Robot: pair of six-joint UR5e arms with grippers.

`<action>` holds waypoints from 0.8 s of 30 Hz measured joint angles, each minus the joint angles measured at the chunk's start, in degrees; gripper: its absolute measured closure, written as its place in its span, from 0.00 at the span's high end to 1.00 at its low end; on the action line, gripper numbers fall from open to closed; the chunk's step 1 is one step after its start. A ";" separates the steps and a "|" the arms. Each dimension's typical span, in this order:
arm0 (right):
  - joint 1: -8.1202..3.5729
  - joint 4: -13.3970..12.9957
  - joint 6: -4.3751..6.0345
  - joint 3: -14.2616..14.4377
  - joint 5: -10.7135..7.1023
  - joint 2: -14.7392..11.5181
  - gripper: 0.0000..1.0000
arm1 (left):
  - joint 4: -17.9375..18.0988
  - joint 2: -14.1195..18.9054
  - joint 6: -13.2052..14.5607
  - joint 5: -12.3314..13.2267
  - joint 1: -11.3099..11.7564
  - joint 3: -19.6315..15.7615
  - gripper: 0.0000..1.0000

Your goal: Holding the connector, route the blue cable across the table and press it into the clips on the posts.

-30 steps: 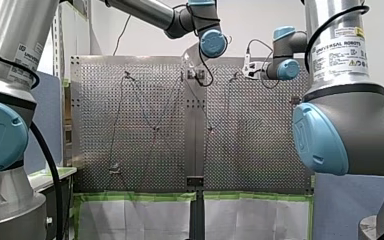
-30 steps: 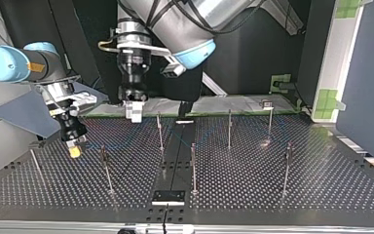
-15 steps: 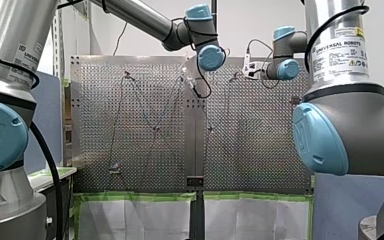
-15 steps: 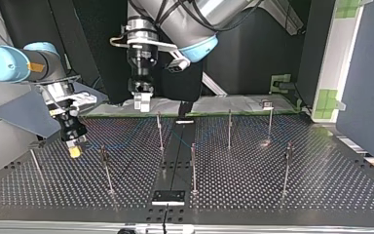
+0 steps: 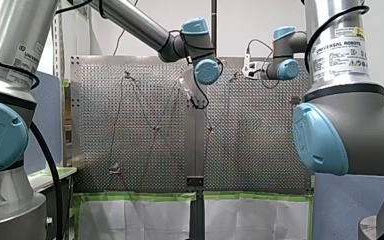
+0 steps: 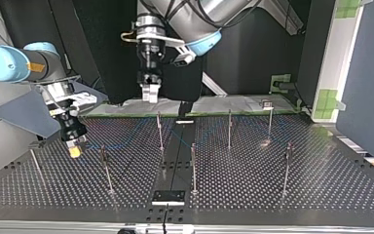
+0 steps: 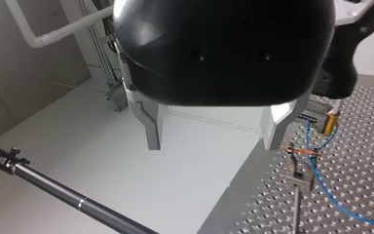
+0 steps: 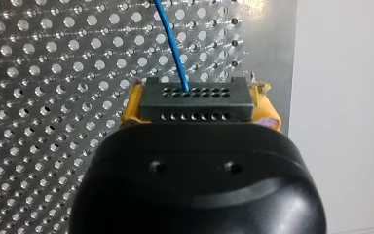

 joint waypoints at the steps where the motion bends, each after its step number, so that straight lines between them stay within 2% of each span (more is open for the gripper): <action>1: 0.00 0.00 0.00 0.00 0.00 0.00 0.00 | 0.44 0.00 0.01 0.00 0.00 -0.41 1.00; 19: 0.00 0.00 0.00 0.00 0.00 0.00 0.00 | 9.11 0.00 -0.01 0.00 0.01 -9.21 1.00; 24: 0.00 0.00 0.00 0.00 0.00 0.00 0.00 | 10.09 0.00 -0.01 0.00 0.00 -12.25 1.00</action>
